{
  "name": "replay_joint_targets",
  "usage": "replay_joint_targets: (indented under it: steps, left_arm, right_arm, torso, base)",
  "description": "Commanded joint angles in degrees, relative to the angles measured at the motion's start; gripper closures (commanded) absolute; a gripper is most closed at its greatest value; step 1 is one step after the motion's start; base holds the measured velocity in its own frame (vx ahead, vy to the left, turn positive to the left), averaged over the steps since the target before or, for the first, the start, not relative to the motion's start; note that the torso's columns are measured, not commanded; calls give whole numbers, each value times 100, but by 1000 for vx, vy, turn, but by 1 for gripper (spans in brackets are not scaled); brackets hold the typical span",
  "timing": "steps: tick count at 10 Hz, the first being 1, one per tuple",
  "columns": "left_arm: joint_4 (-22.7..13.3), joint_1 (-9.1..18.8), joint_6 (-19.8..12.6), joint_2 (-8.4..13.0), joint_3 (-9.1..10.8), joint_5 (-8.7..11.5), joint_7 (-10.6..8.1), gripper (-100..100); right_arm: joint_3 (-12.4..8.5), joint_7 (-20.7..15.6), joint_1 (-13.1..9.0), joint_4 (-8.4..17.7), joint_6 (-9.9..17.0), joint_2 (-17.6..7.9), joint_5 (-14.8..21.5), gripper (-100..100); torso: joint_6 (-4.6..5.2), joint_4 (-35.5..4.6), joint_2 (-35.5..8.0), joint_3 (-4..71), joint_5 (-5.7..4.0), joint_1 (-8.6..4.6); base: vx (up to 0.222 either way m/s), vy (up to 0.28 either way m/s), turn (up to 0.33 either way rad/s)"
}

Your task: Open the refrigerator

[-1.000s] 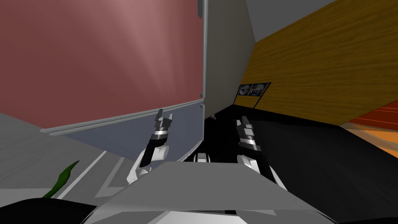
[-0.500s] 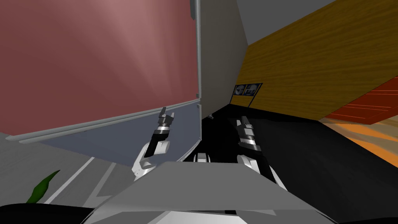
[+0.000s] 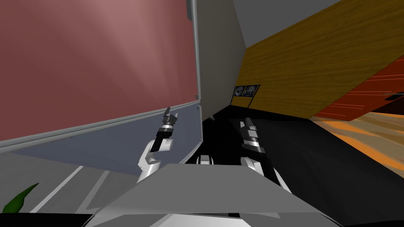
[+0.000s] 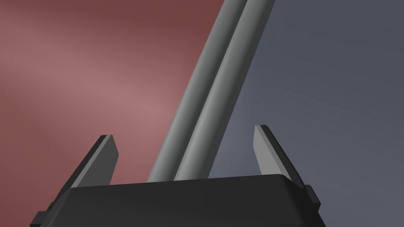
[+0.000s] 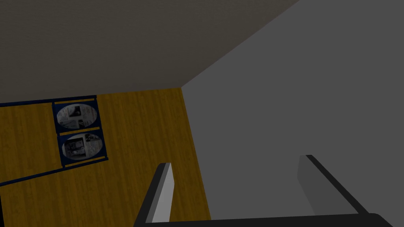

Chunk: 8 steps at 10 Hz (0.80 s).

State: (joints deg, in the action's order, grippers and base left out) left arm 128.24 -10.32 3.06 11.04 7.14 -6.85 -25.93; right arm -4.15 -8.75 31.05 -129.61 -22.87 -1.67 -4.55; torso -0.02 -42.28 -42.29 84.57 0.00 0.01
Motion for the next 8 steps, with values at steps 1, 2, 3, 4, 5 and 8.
replay_joint_targets:
  steps: [1, 2, 3, 4, 5, 8]
  left_arm:
    - [-71, 238, -377, 33, 41, -165, -237, -100]
    - [-159, 471, -599, 66, 83, -311, -447, -100]
    - [-159, 471, -685, 66, 83, -311, -447, -100]
    - [-254, 702, -874, 101, 126, -461, -661, -100]
    - [-254, 711, -1000, 101, 126, -461, -661, -100]
    - [-471, 1187, -1510, 175, 213, -767, -1097, -100]
  right_arm:
    - [0, 0, -1, 0, 0, 0, 0, 0]
    - [0, 0, 0, 0, 0, 0, 0, 0]
    - [0, 0, 0, 0, 0, 0, 0, 0]
    - [0, 0, 0, 0, 0, 0, 0, 0]
    - [0, 0, 0, 0, 0, 0, 0, 0]
    - [0, 0, 0, 0, 0, 0, 0, 0]
  torso:
    - [3, 0, -1, 0, -1, -4]
    - [-1, 0, 0, 0, 0, 1]
    - [3, 0, 1, 1, 0, -2]
    - [-1, 0, 1, 1, 0, 2]
    - [4, 0, 1, 1, -1, -3]
    - [0, 0, 0, 0, 0, 0]
  base:
    - [-9, -29, -67]
    - [-8, -34, -128]
    - [-5, -27, -78]
    - [-7, -35, -158]
    - [-7, -30, -71]
    - [-9, -37, -112]
